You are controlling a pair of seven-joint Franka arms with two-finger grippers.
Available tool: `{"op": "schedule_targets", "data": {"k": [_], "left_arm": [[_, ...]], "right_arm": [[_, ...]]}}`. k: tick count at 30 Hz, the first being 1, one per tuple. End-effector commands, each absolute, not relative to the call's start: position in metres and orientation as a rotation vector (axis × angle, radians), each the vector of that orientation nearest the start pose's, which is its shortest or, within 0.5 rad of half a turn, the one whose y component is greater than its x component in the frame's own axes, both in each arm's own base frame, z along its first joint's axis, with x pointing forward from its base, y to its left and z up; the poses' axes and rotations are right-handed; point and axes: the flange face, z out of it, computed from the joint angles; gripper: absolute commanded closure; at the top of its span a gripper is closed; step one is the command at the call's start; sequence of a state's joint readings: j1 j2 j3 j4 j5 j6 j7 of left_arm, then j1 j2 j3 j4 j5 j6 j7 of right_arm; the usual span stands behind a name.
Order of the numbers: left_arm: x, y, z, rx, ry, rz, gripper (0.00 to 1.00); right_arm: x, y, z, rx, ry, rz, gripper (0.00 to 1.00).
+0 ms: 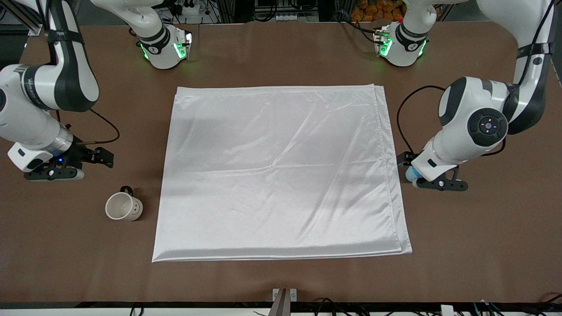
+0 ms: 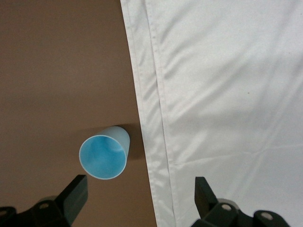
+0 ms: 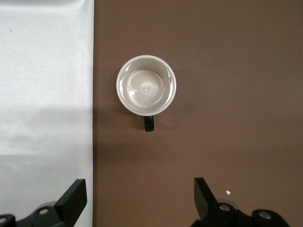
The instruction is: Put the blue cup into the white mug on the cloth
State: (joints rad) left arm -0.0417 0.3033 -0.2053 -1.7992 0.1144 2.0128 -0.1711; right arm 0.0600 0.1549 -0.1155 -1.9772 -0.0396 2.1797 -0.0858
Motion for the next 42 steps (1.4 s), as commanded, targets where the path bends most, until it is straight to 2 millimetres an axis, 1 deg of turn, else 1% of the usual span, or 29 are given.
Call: {"op": "schedule_targets", "data": {"k": [1,4,7,8,10,13,16,18,21,26,29,31,32,34,36,39,41,42], "left_arm": [[0.594,-0.132,0.352,-3.069,0.173,0.033,0.00],[0.591,-0.130,0.340,-3.076,0.173,0.011,0.00],[0.587,-0.129,0.323,-3.083,0.176,0.006,0.00],[0.586,-0.129,0.320,-3.085,0.178,-0.001,0.00],[0.584,-0.126,0.313,-3.087,0.173,-0.005,0.00],[0.584,-0.115,0.304,-3.090,0.156,-0.011,0.00],[0.584,-0.114,0.293,-3.094,0.163,-0.003,0.00],[0.585,-0.112,0.288,-3.096,0.163,0.004,0.00],[0.587,-0.105,0.277,-3.100,0.143,0.024,0.00],[0.587,-0.105,0.263,-3.105,0.144,0.041,0.00],[0.586,-0.105,0.253,-3.106,0.144,0.065,0.00],[0.586,-0.104,0.251,-3.106,0.140,0.068,0.00],[0.586,-0.104,0.249,-3.106,0.142,0.075,0.00],[0.586,-0.102,0.247,-3.106,0.138,0.080,0.00],[0.586,-0.101,0.242,-3.107,0.136,0.092,0.00],[0.587,-0.094,0.240,-3.108,0.121,0.097,0.00],[0.587,-0.092,0.239,-3.108,0.121,0.097,0.01],[0.586,-0.092,0.236,-3.109,0.119,0.104,0.05]], "right_arm": [[0.600,-0.036,0.372,-3.189,-0.076,-0.087,0.00],[0.604,-0.039,0.355,-3.193,-0.077,-0.089,0.00],[0.609,-0.043,0.336,-3.194,-0.062,-0.084,0.00],[0.610,-0.043,0.331,-3.195,-0.061,-0.089,0.00],[0.613,-0.043,0.321,-3.195,-0.052,-0.111,0.03],[0.615,-0.043,0.306,-3.149,0.015,-0.105,0.03],[0.617,-0.042,0.292,-3.108,0.074,-0.099,0.03],[0.620,-0.039,0.282,-3.108,0.069,-0.120,0.03],[0.623,-0.038,0.266,-3.116,0.060,-0.141,0.03],[0.625,-0.036,0.246,-3.121,0.039,-0.155,0.03],[0.625,-0.036,0.238,-3.124,0.037,-0.155,0.04],[0.625,-0.036,0.234,-3.124,0.036,-0.148,0.05],[0.626,-0.036,0.235,-3.124,0.036,-0.148,0.08],[0.628,-0.035,0.235,-3.125,0.029,-0.153,0.16],[0.629,-0.034,0.233,-3.126,0.012,-0.151,0.28],[0.632,-0.035,0.232,-3.128,-0.033,-0.156,0.44],[0.633,-0.035,0.231,-3.128,-0.038,-0.156,0.60],[0.634,-0.035,0.230,-3.129,-0.038,-0.156,0.69]]}}
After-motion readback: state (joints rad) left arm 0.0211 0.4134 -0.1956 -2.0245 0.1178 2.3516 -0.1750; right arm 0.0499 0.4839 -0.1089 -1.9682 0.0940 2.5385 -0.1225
